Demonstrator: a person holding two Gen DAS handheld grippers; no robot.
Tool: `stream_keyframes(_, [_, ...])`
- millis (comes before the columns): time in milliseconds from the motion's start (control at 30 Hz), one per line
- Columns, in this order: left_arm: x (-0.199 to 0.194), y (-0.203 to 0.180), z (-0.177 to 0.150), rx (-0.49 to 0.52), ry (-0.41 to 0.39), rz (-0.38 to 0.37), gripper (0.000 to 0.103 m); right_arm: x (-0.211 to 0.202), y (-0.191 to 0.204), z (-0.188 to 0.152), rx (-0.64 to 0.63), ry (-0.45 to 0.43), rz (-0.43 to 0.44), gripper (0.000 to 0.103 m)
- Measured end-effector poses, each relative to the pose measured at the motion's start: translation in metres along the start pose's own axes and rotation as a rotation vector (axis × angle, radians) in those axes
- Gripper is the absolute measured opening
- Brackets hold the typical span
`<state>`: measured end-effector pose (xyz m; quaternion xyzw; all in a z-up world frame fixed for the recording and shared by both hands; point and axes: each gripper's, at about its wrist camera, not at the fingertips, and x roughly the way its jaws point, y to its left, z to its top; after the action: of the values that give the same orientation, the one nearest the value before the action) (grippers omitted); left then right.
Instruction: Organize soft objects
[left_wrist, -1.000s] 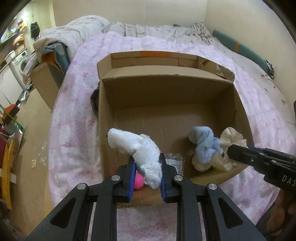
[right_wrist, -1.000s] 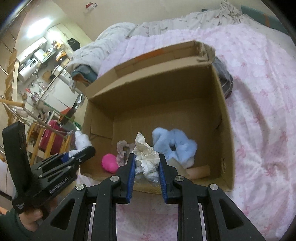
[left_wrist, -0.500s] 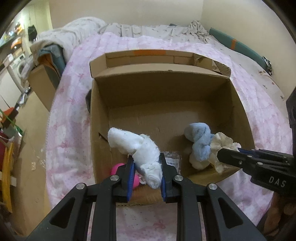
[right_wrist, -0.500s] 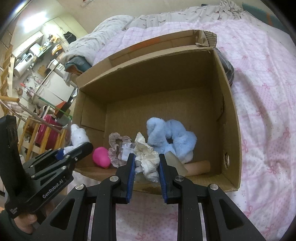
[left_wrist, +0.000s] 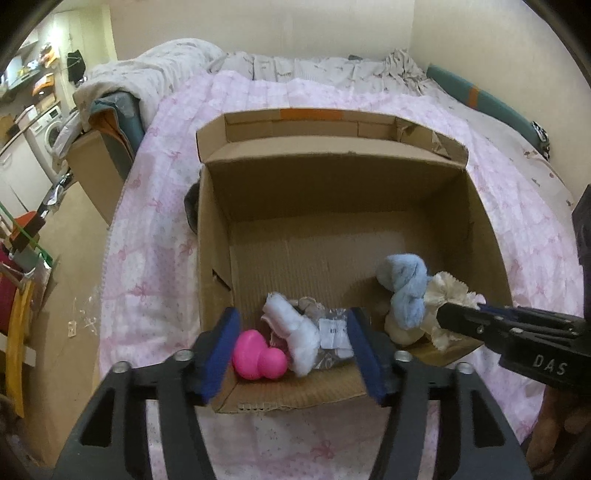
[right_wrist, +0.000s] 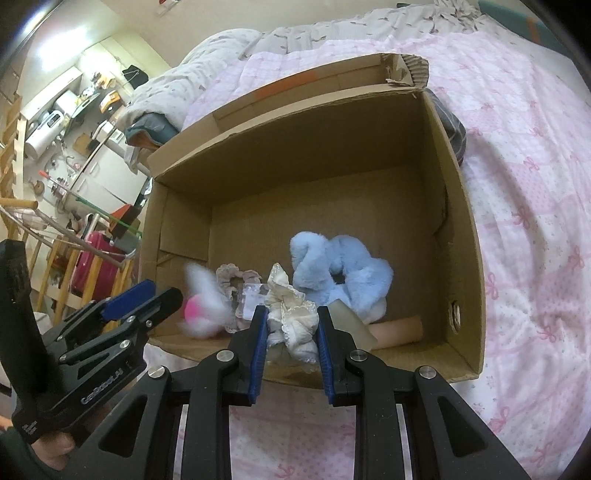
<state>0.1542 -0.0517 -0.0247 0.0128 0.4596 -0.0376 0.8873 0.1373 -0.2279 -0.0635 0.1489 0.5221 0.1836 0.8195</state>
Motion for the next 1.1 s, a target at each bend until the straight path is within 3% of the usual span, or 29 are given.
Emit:
stream_keyframes(267, [-0.006, 0.002, 0.003, 0.003, -0.026, 0.017, 0.060, 0.000, -0.003, 0.001, 0.010, -0.004, 0.013, 0.027])
stream_keyframes(367, [-0.014, 0.005, 0.003, -0.003, -0.051, 0.018, 0.060, -0.002, -0.004, 0.002, 0.024, -0.020, 0.024, 0.033])
stream_keyframes(400, [-0.017, 0.006, 0.003, -0.007, -0.059, 0.021, 0.060, -0.003, -0.005, 0.003, 0.030, -0.025, 0.028, 0.042])
stream_keyframes(433, [-0.019, 0.007, 0.002, -0.010, -0.062, 0.025, 0.060, -0.004, -0.005, 0.003, 0.036, -0.032, 0.034, 0.059])
stream_keyframes(500, [-0.021, 0.011, 0.001, -0.018, -0.064, 0.034, 0.060, -0.006, -0.005, 0.003, 0.039, -0.042, 0.041, 0.073])
stream_keyframes(600, [-0.027, 0.019, 0.004, -0.040, -0.058, 0.045, 0.060, -0.011, -0.004, 0.004, 0.032, -0.066, 0.024, 0.080])
stream_keyframes(700, [-0.042, 0.031, 0.004, -0.085, -0.083, 0.049, 0.060, -0.026, -0.004, 0.003, 0.032, -0.130, 0.027, 0.099])
stream_keyframes(900, [-0.074, 0.048, -0.001, -0.140, -0.158, 0.061, 0.060, -0.062, 0.008, -0.005, -0.035, -0.237, -0.046, 0.103])
stream_keyframes(1000, [-0.093, 0.055, -0.011, -0.174, -0.211, 0.088, 0.077, -0.086, 0.013, -0.012, -0.042, -0.307, -0.077, 0.103])
stream_keyframes(1100, [-0.109, 0.059, -0.021, -0.186, -0.247, 0.090, 0.085, -0.106, 0.017, -0.023, -0.057, -0.360, -0.119, 0.103])
